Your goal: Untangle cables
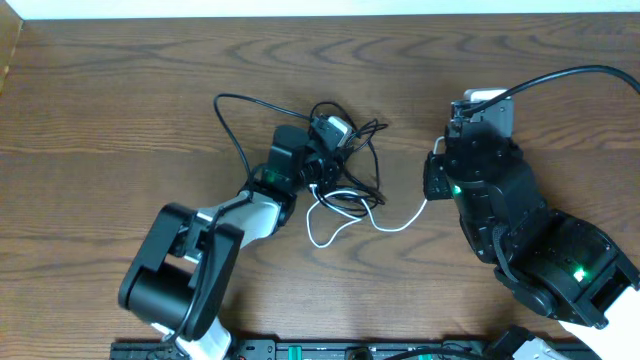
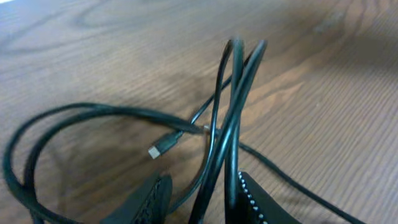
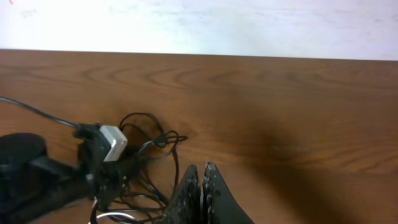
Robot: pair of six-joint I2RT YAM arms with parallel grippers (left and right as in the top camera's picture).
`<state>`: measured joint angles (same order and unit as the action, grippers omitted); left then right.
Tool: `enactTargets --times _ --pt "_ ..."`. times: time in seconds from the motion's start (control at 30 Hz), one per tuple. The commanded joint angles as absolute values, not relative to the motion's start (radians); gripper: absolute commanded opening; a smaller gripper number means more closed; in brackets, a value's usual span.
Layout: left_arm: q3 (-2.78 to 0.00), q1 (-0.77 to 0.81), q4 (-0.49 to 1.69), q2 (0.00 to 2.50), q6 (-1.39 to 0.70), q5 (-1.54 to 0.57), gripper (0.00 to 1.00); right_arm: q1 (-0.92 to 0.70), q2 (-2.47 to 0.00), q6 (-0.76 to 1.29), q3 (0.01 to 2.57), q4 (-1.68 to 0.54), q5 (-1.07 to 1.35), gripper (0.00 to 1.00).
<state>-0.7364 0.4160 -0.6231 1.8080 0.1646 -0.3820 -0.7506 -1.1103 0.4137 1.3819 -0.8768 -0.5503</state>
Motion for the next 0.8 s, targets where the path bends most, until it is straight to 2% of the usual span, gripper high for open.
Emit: enactTargets --times 0.0,0.1,0.27,0.4,0.5,0.77 --pt "-0.751 0.416 -0.643 1.815 0.178 -0.369 0.23 -0.754 -1.097 0.426 1.394 -0.882 -0.538 0.01" --pt "-0.751 0.416 -0.647 1.814 0.177 -0.369 0.08 -0.754 -1.098 0.426 1.394 -0.879 -0.530 0.01" --pt "-0.751 0.416 -0.687 1.781 0.080 -0.385 0.07 -0.750 -1.098 0.426 1.394 -0.881 -0.554 0.01" --pt "-0.751 0.416 -0.690 1.652 0.065 -0.385 0.08 -0.718 -1.098 0.454 1.394 -0.888 -0.640 0.01" --pt "-0.751 0.416 -0.662 1.485 0.065 -0.385 0.07 -0.660 -1.099 0.469 1.394 -0.890 -0.653 0.07" --pt "-0.751 0.374 -0.523 1.023 0.093 -0.380 0.08 -0.459 -1.155 0.520 1.394 -0.918 -0.600 0.02"
